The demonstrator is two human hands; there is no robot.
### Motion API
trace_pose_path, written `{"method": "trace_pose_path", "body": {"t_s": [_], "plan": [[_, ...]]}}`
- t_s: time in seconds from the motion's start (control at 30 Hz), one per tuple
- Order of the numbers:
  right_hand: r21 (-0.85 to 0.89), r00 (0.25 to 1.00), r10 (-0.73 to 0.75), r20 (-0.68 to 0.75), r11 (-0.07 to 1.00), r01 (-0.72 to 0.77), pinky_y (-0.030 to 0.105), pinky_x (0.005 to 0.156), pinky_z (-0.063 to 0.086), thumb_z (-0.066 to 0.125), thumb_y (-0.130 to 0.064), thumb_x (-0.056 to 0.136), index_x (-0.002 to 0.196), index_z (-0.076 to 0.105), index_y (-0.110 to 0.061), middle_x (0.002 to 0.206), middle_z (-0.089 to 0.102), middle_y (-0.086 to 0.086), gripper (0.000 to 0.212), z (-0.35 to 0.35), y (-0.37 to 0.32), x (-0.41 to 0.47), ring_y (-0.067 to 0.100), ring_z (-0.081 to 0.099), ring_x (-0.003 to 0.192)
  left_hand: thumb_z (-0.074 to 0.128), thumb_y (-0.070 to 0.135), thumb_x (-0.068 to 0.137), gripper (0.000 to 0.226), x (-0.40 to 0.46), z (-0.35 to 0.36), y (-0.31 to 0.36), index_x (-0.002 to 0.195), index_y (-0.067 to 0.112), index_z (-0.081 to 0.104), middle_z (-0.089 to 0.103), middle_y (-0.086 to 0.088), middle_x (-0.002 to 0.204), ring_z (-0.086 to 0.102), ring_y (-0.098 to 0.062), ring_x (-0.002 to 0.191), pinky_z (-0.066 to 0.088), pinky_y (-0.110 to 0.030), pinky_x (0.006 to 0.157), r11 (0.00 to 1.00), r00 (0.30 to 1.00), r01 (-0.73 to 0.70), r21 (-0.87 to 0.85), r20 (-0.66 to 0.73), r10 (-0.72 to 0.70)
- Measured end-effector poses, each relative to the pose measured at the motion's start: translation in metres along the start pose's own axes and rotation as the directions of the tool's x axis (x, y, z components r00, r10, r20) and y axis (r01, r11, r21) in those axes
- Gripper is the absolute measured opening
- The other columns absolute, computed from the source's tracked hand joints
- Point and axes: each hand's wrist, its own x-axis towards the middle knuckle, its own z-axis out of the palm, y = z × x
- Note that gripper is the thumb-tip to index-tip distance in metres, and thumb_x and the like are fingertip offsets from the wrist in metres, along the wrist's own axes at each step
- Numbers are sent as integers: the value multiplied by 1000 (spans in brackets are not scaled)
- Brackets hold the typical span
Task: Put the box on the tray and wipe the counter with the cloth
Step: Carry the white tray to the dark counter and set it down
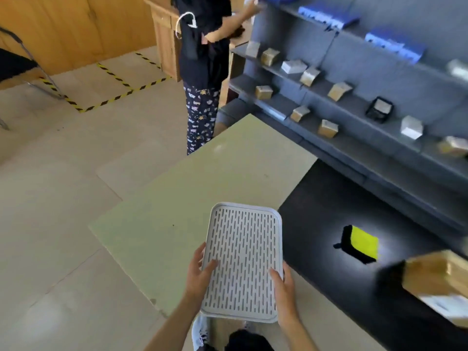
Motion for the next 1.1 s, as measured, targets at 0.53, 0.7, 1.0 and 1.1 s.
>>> {"method": "trace_pose_path", "body": {"t_s": [0.53,0.7,1.0,1.1], "plan": [[241,914,79,-399,970,22,40,83,63,64,-41,93,134,58,-38,124,71,-3,42,-172,91,-96,15,75,100,72,16,92,50,-89,151,-55,136,28,52,69,-8,125,75,-27,101,64,-43,78,974,908,-64,219,418,-34],[286,892,99,-442,958,35,45,88,63,66,-40,92,132,58,-41,126,68,-2,41,-240,131,-136,18,73,105,75,27,87,58,-151,199,-85,138,36,50,67,-5,129,73,-31,108,59,-59,89,972,878,-40,230,473,-76],[389,832,164,-531,919,67,39,83,59,66,-32,98,136,52,-37,131,62,1,41,-359,184,-202,20,68,110,67,11,95,44,-264,300,-119,133,27,53,71,-3,121,76,-25,99,64,-40,77,949,815,-120,291,575,-73],[428,799,198,-568,900,81,38,88,57,65,-31,98,131,53,-42,132,60,-2,36,-392,192,-217,18,65,112,69,13,93,46,-279,337,-131,131,33,54,71,2,120,75,-18,99,63,-37,77,925,800,-157,346,594,-86]]}}
